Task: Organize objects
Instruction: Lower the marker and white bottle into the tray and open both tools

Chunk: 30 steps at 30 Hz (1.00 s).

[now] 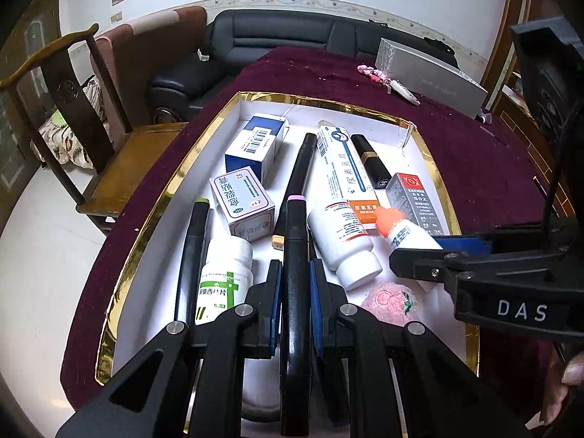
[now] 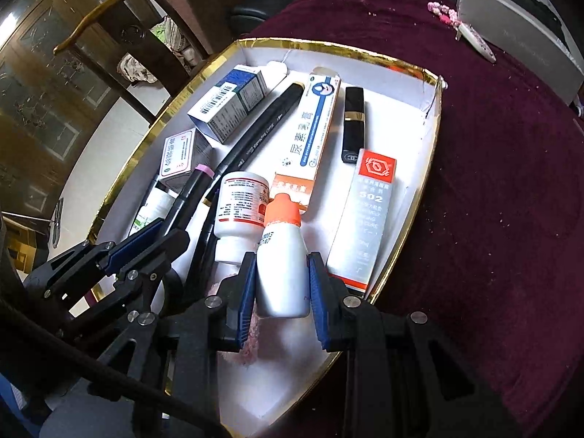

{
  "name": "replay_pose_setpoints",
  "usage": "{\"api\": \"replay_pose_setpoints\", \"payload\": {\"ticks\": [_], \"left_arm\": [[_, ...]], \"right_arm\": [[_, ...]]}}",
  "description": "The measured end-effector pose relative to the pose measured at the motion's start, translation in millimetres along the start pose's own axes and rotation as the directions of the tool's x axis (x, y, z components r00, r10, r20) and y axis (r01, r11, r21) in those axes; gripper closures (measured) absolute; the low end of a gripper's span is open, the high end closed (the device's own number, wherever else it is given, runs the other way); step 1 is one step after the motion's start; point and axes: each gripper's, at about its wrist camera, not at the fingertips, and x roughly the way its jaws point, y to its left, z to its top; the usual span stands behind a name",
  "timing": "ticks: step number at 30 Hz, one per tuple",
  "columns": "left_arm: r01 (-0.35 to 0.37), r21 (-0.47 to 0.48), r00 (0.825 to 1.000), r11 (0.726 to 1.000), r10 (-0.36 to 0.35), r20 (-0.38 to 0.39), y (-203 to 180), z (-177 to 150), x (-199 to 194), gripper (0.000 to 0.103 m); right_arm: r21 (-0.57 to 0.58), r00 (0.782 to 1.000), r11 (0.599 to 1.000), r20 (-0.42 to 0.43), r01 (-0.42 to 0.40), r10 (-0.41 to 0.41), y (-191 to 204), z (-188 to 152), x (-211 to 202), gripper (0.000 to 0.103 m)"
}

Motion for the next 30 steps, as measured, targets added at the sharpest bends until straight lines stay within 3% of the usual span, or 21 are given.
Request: {"api": "replay_pose_setpoints", "payload": {"ticks": [30], "left_arm": [[-0.030, 0.040, 1.000, 0.999, 0.030, 0.008, 2, 5, 12, 0.091]], "right_arm": [[-0.049, 0.998, 0.997, -0.009, 0.054, -0.055, 9, 9, 11, 0.078]]}}
